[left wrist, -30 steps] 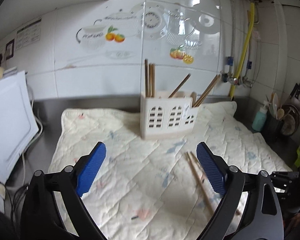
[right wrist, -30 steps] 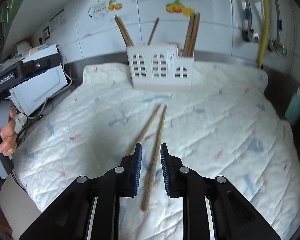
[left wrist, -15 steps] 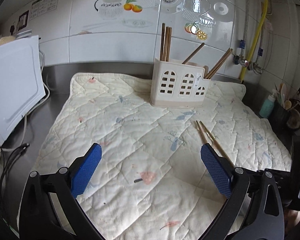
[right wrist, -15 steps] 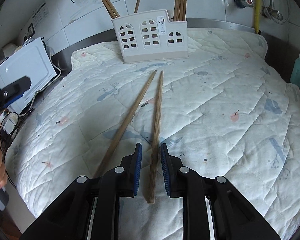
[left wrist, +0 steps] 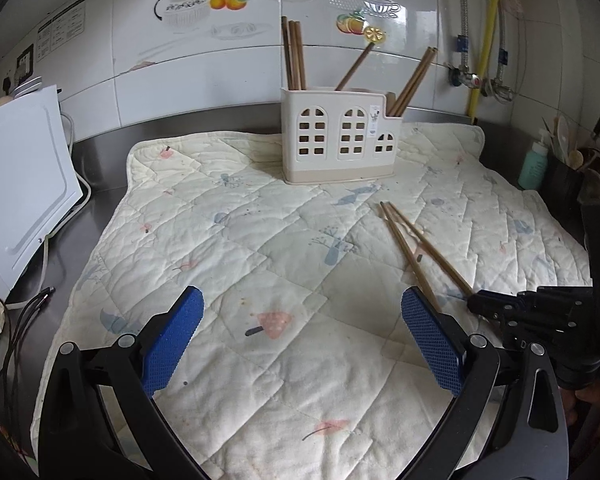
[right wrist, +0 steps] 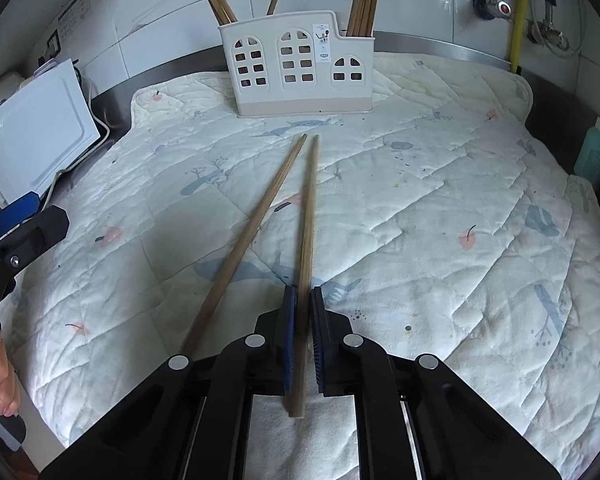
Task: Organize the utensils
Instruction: 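Close the right tool on a chopstick while the left tool grasps the other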
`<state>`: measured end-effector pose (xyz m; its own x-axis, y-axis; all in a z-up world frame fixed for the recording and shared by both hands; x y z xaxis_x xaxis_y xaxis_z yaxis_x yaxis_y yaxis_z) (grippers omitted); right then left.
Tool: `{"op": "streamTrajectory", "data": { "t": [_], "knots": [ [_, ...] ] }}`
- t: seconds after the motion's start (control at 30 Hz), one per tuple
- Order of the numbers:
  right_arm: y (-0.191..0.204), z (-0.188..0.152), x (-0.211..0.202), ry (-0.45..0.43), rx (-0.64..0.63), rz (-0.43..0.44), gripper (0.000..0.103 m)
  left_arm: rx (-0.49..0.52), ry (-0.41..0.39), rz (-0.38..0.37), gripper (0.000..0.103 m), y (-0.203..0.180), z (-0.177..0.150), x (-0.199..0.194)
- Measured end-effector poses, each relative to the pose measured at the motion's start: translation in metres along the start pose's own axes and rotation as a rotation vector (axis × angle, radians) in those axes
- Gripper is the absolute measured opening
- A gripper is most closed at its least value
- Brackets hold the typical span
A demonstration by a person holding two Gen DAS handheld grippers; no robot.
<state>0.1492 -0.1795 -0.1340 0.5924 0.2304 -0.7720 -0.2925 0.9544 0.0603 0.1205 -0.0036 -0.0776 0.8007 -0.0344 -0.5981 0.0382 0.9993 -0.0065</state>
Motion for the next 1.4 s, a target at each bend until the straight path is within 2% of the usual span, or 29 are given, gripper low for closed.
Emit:
{"op": "streamTrajectory", "data": {
  "t": [0.27, 0.33, 0.37, 0.47, 0.53, 0.67, 0.73, 0.8, 0.9, 0.97, 1.2, 1.4],
  "knots": [
    [-0.009, -0.001, -0.021, -0.047, 0.028, 0.035, 0.006, 0.020, 0.045, -0.088, 0.097, -0.029, -0.014, 0.009],
    [-0.013, -0.001, -0.031, -0.069, 0.031, 0.039, 0.006, 0.031, 0.053, -0.106, 0.089, -0.042, -0.017, 0.011],
    [-0.014, -0.001, -0.035, -0.077, 0.034, 0.041, 0.006, 0.038, 0.058, -0.113, 0.081, -0.047, -0.018, 0.012],
    [-0.020, -0.002, -0.047, -0.107, 0.050, 0.054, 0.006, 0.059, 0.089, -0.146, 0.067, -0.067, -0.021, 0.019],
    [-0.023, -0.002, -0.054, -0.122, 0.056, 0.065, 0.006, 0.059, 0.109, -0.167, 0.060, -0.075, -0.023, 0.024],
    [-0.024, -0.003, -0.061, -0.143, 0.050, 0.074, 0.006, 0.077, 0.134, -0.161, 0.044, -0.090, -0.024, 0.036],
    [-0.027, -0.003, -0.063, -0.150, 0.053, 0.079, 0.006, 0.074, 0.152, -0.164, 0.040, -0.093, -0.025, 0.043],
    [-0.030, -0.003, -0.064, -0.154, 0.062, 0.089, 0.006, 0.067, 0.173, -0.175, 0.028, -0.095, -0.025, 0.050],
    [-0.035, -0.003, -0.065, -0.158, 0.068, 0.095, 0.006, 0.067, 0.190, -0.183, 0.025, -0.097, -0.026, 0.057],
    [-0.037, -0.003, -0.065, -0.158, 0.073, 0.098, 0.006, 0.072, 0.200, -0.191, 0.019, -0.099, -0.025, 0.059],
    [-0.040, -0.004, -0.062, -0.154, 0.088, 0.115, 0.006, 0.109, 0.227, -0.185, 0.015, -0.110, -0.029, 0.063],
    [-0.038, -0.005, -0.064, -0.156, 0.087, 0.123, 0.006, 0.064, 0.247, -0.203, 0.008, -0.102, -0.028, 0.065]
  ]
}}
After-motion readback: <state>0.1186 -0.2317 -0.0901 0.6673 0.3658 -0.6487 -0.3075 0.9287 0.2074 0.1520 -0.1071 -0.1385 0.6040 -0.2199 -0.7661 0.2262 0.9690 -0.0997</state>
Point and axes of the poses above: each gripper's, at about its wrist camera, not at the fingertips, and x roughly the way its jaws point, y to its left, z to its top, the point moved 5 cm from there along x, roughly the way its jaws point, and after that the axes turned 3 degrees about y, right-handed, at the moved point
